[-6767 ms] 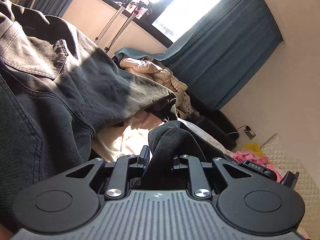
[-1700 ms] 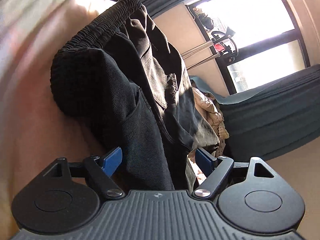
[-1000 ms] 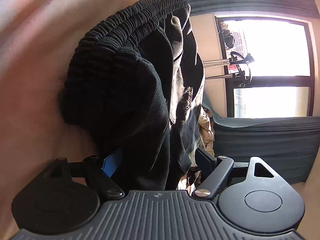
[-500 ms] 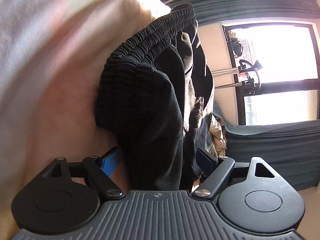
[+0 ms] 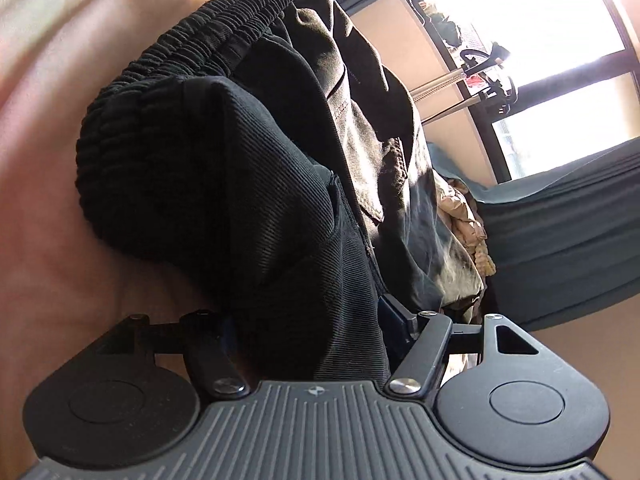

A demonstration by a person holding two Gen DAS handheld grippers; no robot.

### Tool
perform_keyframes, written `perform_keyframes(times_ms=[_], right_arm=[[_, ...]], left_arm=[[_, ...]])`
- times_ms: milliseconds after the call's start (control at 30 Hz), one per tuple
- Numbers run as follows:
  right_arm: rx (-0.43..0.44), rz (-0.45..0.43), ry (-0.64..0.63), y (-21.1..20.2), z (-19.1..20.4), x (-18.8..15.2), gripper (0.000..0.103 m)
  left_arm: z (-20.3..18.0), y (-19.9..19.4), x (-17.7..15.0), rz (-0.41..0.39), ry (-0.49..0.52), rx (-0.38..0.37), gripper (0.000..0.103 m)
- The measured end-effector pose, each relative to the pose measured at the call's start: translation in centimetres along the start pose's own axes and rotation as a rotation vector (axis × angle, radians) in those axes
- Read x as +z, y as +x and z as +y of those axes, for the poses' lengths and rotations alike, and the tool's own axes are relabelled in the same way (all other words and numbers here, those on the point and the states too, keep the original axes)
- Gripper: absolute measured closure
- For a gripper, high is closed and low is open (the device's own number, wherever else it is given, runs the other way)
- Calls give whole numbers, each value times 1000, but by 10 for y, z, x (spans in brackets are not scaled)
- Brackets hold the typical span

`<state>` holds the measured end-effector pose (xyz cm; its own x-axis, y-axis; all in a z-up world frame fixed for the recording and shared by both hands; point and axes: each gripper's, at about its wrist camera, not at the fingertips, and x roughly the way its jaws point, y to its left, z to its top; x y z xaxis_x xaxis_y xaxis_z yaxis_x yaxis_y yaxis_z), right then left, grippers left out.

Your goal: Fold clothes

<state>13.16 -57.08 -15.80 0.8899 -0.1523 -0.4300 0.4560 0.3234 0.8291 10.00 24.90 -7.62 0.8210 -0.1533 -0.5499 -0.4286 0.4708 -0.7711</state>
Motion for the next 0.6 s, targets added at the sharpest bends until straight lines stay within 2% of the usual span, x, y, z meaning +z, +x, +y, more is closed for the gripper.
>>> perform_keyframes(times_ms=[67,133,200,233,267,333,400,467,533,600], right_arm=[[3,-6,-14,-1,3,0,96],[6,-12,-15,0,4,-1,97],[29,-19,18,0,2,-3,97],[47,-18,40,0,2,-4,98],[53,-15,29,0,7,-4,98],[73,-28,-1,-5,19,-1,98],[118,-49,-13,-12,31,8,98],[170,-61,20,-20,34,18,99],[216,-79,68,-29,34,28,100],[170,-66,95,-31,24,29,100]], left_arm=[[4,8,4,-8,-22,32,32],[12,18,7,-14,-74,63,41],[10,21,11,-20,-83,75,64],[6,22,14,-25,-77,79,68],[-5,17,17,-38,-43,77,77],[-28,6,24,-63,23,70,86],[-51,-13,36,-83,74,32,88],[-67,-37,52,-111,65,-36,89],[-72,-62,62,-151,66,-73,90],[-65,-78,62,-146,84,-83,90]])
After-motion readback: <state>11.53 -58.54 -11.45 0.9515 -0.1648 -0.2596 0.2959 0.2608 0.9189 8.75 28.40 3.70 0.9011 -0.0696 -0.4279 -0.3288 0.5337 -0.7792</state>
